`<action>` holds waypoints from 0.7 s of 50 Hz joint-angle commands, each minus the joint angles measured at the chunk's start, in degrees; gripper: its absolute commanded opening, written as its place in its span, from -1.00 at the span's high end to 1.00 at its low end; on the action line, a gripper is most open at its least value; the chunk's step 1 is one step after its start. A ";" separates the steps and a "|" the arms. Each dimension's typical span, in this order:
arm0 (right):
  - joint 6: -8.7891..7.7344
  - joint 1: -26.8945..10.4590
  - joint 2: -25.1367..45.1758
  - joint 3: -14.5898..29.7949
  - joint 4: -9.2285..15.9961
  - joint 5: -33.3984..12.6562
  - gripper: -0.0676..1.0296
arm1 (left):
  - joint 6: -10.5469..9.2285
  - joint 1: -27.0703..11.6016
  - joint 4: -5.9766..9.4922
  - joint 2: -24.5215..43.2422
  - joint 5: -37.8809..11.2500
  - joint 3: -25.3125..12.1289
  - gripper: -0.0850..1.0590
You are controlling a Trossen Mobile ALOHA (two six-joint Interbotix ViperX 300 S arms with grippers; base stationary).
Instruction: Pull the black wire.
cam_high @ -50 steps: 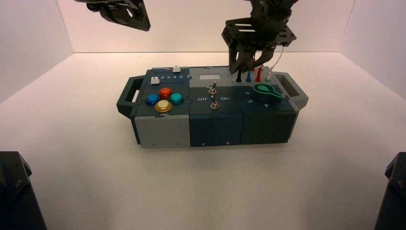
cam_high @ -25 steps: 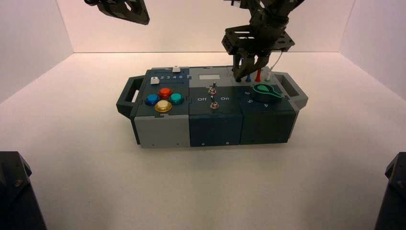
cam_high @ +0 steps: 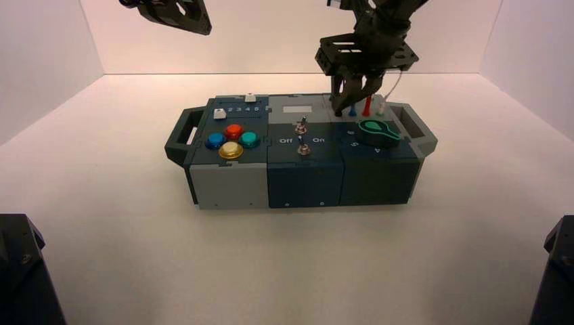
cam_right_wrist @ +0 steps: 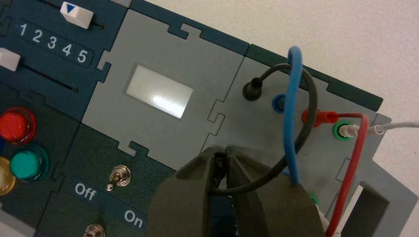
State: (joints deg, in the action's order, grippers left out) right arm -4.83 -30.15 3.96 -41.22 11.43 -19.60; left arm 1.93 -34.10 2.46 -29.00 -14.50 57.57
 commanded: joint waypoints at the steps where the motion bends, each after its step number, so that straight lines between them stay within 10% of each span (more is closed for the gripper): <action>1: 0.18 -0.26 -4.39 1.58 -0.26 -0.26 0.92 | 0.00 -0.18 -0.09 -0.53 0.53 -1.23 0.91; 35: 0.26 -0.35 -8.26 2.90 -1.14 -5.54 0.70 | 0.35 1.14 -0.62 -0.62 0.00 -1.41 0.91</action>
State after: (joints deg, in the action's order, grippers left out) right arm -4.48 -30.32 -2.55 -40.52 10.28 -24.70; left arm 2.20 -33.22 2.11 -29.00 -14.77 57.57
